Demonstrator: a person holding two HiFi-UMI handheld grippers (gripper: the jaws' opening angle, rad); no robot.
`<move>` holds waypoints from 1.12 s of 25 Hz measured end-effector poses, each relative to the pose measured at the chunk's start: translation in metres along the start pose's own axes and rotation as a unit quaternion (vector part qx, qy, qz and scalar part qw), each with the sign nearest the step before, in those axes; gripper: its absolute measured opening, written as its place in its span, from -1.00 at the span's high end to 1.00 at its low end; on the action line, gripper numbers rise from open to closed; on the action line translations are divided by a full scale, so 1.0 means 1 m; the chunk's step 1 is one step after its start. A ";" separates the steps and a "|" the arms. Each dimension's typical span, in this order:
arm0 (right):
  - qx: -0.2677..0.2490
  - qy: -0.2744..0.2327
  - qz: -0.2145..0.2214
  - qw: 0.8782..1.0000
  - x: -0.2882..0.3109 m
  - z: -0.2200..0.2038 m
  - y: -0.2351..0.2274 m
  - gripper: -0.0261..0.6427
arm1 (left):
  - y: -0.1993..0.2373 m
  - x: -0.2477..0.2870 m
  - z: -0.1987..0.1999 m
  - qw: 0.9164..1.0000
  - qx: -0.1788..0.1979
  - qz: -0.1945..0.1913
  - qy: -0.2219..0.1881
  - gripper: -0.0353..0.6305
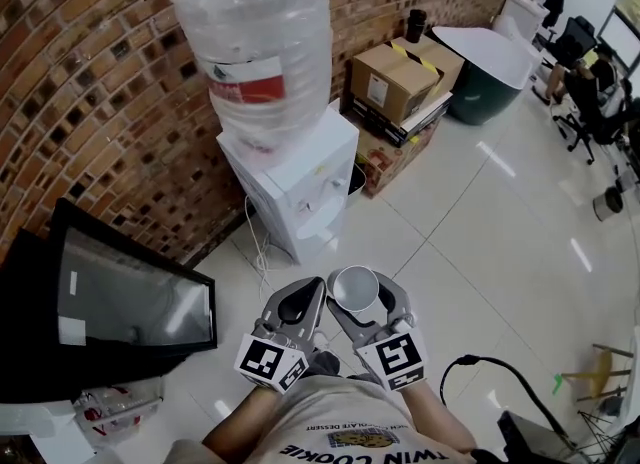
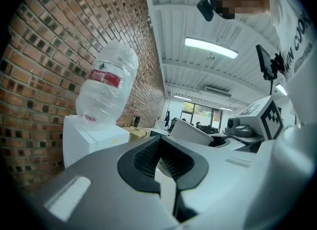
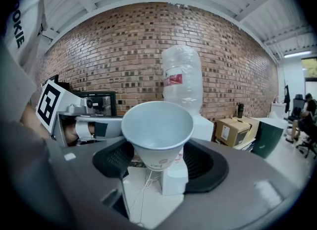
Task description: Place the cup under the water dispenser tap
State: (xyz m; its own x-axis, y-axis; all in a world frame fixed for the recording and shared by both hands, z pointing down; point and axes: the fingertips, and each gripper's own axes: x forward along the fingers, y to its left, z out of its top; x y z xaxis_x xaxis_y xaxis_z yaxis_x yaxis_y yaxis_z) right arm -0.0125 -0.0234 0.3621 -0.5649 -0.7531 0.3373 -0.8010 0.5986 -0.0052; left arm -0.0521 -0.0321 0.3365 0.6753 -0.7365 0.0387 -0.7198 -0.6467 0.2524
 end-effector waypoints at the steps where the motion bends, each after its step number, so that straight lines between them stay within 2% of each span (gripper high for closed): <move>1: -0.002 0.000 -0.003 1.000 0.007 0.001 -0.003 -0.03 | 0.006 0.002 0.001 1.000 0.001 -0.002 0.001 0.89; 13: -0.007 0.009 -0.026 1.000 0.058 -0.002 -0.035 -0.03 | 0.045 0.034 -0.012 1.000 -0.009 -0.008 0.009 0.89; 19: -0.002 0.013 -0.034 0.999 0.082 -0.021 -0.062 -0.03 | 0.054 0.057 -0.030 1.000 0.001 -0.008 0.016 0.89; 28: 0.005 0.019 -0.044 0.999 0.134 -0.062 -0.101 -0.03 | 0.090 0.093 -0.067 0.999 0.016 0.005 0.031 0.89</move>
State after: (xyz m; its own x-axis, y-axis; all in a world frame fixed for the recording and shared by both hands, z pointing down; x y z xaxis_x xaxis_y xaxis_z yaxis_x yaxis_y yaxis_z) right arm 0.0045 -0.1677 0.4666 -0.4841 -0.7918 0.3725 -0.8494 0.5275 0.0176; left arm -0.0431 -0.1457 0.4277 0.6758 -0.7302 0.1002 -0.7308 -0.6462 0.2200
